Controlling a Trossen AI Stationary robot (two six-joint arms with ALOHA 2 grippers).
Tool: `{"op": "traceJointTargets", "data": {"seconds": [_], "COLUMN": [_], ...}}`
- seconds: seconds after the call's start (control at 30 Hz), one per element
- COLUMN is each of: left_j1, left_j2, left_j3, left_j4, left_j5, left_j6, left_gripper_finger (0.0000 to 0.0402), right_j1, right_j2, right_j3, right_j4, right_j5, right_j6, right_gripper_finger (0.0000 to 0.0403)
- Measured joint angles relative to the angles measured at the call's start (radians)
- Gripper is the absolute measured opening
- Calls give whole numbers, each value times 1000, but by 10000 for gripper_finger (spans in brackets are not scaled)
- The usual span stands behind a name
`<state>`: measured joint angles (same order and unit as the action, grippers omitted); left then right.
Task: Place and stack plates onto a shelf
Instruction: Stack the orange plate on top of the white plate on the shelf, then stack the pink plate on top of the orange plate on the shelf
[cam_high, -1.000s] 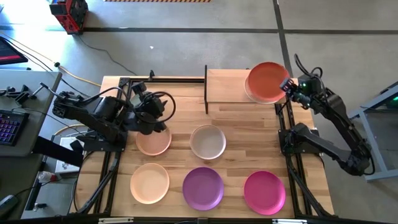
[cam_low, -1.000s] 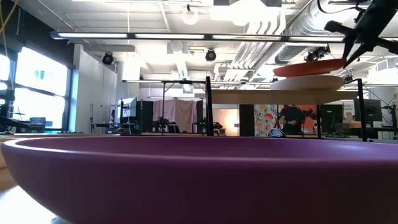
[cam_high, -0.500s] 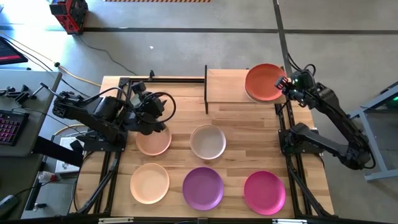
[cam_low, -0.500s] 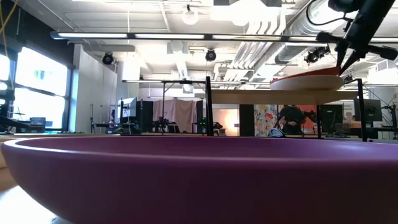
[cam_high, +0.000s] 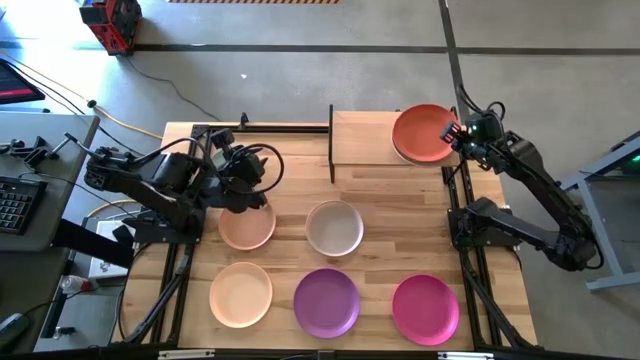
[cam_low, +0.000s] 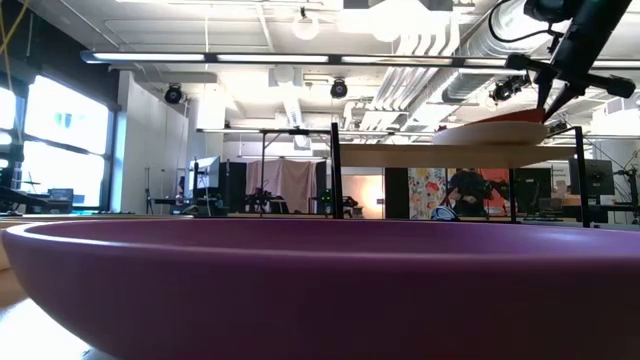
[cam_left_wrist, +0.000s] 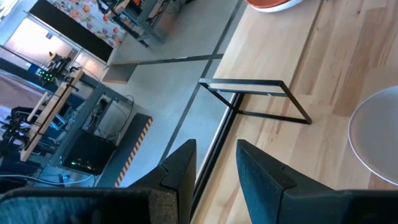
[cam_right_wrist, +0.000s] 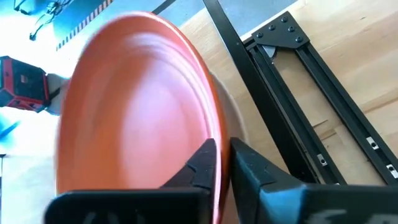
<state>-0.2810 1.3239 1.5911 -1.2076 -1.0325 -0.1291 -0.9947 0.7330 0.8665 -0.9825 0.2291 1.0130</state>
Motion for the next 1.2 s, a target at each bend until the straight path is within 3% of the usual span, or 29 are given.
{"op": "traceJointTargets", "data": {"seconds": [0.33, 0.77, 0.97, 1.2], "left_j1": [0, 0, 0, 0], "left_j2": [0, 0, 0, 0], "left_j3": [0, 0, 0, 0], "left_j4": [0, 0, 0, -1], "left_j5": [1, 2, 2, 94], "left_j6": [0, 0, 0, -10], "left_gripper_finger": [103, 103, 103, 103], "right_j1": [0, 0, 0, 17], "right_j2": [0, -75, -101, -101], "right_j3": [0, 3, 3, 3], "right_j4": [0, -25, -27, -31], "right_j5": [6, -83, -221, -537], "right_j6": [-1, -51, -77, -128], "right_gripper_finger": [93, 106, 106, 106]}}
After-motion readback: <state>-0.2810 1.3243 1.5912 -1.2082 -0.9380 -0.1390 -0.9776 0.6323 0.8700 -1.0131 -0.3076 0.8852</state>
